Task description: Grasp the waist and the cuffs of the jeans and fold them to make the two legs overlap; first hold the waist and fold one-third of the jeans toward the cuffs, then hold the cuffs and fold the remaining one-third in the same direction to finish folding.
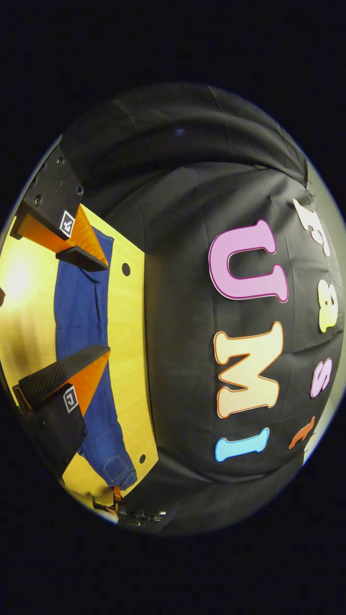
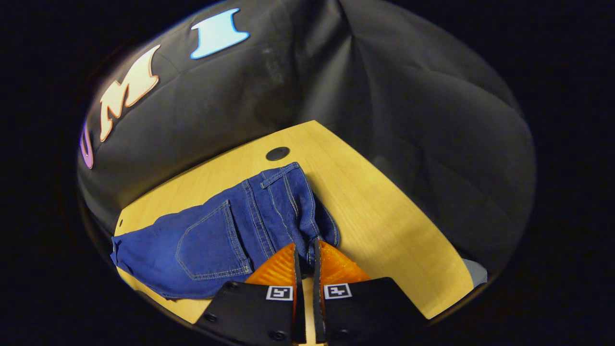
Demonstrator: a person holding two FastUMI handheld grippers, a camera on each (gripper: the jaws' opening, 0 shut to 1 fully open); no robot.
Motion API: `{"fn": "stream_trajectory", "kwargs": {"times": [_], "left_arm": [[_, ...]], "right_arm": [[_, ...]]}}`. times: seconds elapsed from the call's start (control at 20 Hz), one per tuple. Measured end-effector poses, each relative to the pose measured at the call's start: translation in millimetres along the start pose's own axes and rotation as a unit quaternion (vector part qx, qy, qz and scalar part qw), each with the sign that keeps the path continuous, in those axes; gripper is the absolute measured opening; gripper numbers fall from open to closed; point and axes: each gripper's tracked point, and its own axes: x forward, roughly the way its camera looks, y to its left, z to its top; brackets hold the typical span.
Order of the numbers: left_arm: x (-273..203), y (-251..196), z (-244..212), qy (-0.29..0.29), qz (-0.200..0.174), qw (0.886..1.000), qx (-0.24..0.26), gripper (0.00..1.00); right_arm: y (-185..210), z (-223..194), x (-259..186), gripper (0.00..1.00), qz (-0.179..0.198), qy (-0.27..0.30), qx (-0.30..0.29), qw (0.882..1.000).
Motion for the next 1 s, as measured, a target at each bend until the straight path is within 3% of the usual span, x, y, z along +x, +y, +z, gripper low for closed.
{"fn": "stream_trajectory", "kwargs": {"times": [0.15, 0.4, 0.6, 1.0], "left_arm": [[-2, -1, 1, 0.011, -0.001, 1.0, -0.005, 0.95], [-5, 0, -3, 0.019, -0.013, 1.0, -0.009, 0.96], [19, 12, -8, 0.032, -0.033, 0.999, -0.028, 0.95], [47, 71, -19, 0.047, -0.05, 0.997, -0.044, 0.95]], "right_arm": [[1, 2, -4, 0.09, -0.03, -0.006, -0.028, 0.999], [23, 49, -39, 0.09, 0.002, -0.08, -0.04, 0.996], [33, 74, -75, 0.09, 0.038, -0.117, -0.06, 0.991], [33, 83, -90, 0.08, 0.108, -0.166, -0.068, 0.978]]}}
